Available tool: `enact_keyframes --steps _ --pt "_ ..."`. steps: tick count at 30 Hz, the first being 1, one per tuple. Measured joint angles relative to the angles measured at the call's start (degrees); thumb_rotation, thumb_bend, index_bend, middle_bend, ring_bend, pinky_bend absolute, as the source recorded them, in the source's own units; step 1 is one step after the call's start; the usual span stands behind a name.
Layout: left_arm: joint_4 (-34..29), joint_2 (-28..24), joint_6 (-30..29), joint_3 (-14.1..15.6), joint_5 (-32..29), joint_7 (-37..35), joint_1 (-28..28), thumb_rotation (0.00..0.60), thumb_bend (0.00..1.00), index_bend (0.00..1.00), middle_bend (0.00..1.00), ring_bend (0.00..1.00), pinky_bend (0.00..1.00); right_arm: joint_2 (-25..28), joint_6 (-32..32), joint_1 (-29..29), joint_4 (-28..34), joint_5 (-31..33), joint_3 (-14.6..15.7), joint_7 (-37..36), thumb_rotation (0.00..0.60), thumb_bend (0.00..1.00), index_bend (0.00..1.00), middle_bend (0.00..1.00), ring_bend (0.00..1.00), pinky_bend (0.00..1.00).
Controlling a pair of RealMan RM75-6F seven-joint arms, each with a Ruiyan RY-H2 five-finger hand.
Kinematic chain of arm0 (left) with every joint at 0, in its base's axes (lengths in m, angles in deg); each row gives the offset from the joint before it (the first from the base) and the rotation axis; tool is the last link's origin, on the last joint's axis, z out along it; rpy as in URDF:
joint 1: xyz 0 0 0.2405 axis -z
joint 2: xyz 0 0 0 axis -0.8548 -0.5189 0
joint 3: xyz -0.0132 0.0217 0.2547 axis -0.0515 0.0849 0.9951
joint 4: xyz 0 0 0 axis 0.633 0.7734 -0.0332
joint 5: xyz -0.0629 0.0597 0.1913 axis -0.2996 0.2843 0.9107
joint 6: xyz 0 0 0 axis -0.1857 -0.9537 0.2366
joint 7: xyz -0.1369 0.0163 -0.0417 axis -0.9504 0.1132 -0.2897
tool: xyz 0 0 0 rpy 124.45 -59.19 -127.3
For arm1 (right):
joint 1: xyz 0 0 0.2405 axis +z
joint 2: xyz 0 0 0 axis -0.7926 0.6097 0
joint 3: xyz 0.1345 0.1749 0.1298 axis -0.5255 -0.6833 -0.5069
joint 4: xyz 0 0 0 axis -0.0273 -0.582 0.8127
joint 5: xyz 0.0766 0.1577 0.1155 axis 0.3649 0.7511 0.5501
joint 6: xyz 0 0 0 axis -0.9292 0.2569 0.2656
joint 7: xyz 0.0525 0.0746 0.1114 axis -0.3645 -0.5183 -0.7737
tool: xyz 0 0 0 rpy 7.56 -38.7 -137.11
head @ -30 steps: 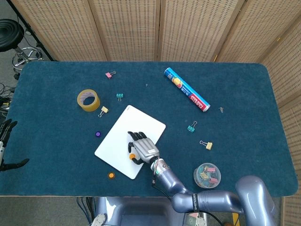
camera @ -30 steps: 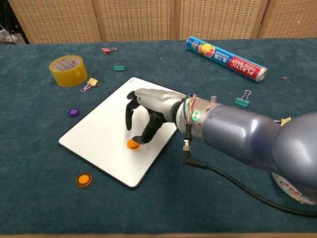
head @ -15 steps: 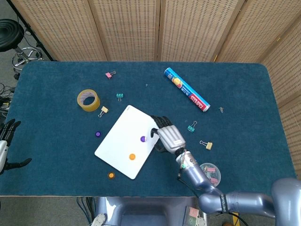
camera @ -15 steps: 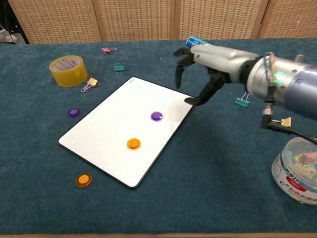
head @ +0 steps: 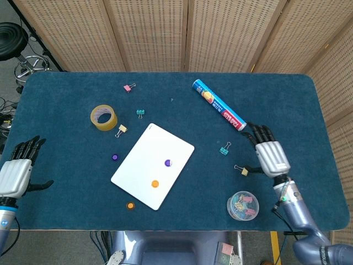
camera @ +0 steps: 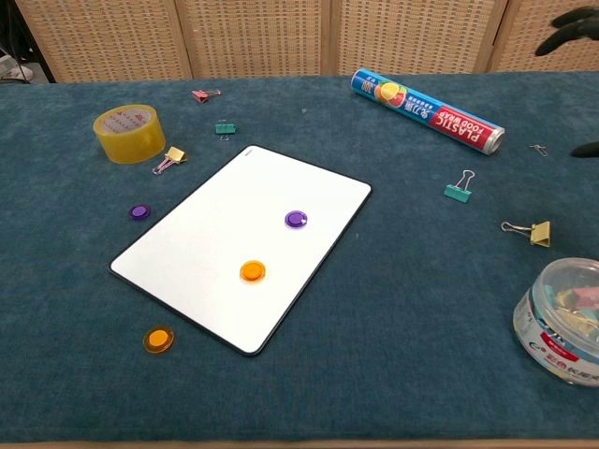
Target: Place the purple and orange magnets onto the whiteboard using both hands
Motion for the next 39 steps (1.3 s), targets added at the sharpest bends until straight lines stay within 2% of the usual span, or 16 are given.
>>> enact_keyframes --steps 4,9,16,19,25,31,35,39 --pt "1.63 1.61 3.04 -0.27 0.19 1.07 2.42 0.6 0.0 0.0 0.0 0.0 0.0 2.63 -6.11 -5.81 -4.15 -4.13 2.07 -5.7 0.6 0.0 0.17 0.0 0.0 0.0" --pt "2.73 3.0 6.42 -0.75 -0.19 3.91 5.37 0.6 0.0 0.0 0.0 0.0 0.0 4.28 -10.89 -11.16 -6.61 -5.71 3.48 -9.46 0.6 0.0 0.18 0.0 0.0 0.0" --pt "4.06 5.51 12.06 -1.74 -5.02 10.27 10.04 0.6 0.0 0.0 0.0 0.0 0.0 4.57 -15.42 -17.34 -8.84 -6.4 4.58 -13.66 0.6 0.0 0.2 0.0 0.0 0.0" --pt "6.41 8.35 14.41 -2.34 -7.45 13.53 12.82 0.6 0.03 0.01 0.0 0.0 0.0 4.56 -16.17 -18.9 -9.92 -6.93 4.63 -15.56 0.6 0.0 0.21 0.0 0.0 0.0" --pt "12.73 15.19 17.42 -3.18 -10.93 16.36 16.84 0.6 0.14 0.11 0.0 0.0 0.0 4.72 -16.46 -20.46 -11.74 -7.74 4.06 -18.4 0.6 0.0 0.21 0.0 0.0 0.0" --pt "18.75 21.5 20.55 -3.78 -15.48 18.21 20.44 0.6 0.19 0.19 0.0 0.0 0.0 4.77 -14.82 -20.96 -12.51 -8.01 3.19 -20.03 0.6 0.0 0.22 0.0 0.0 0.0" --pt "23.05 25.99 22.27 -4.06 -17.98 18.62 22.72 0.6 0.2 0.21 0.0 0.0 0.0 4.75 -13.85 -21.24 -12.79 -8.17 2.52 -20.56 0.6 0.0 0.23 0.0 0.0 0.0" --pt "25.14 28.1 22.93 -3.81 -18.87 18.4 23.84 0.6 0.22 0.25 0.0 0.0 0.0 4.74 -13.16 -21.55 -12.94 -8.21 1.9 -20.75 0.6 0.0 0.24 0.0 0.0 0.0"
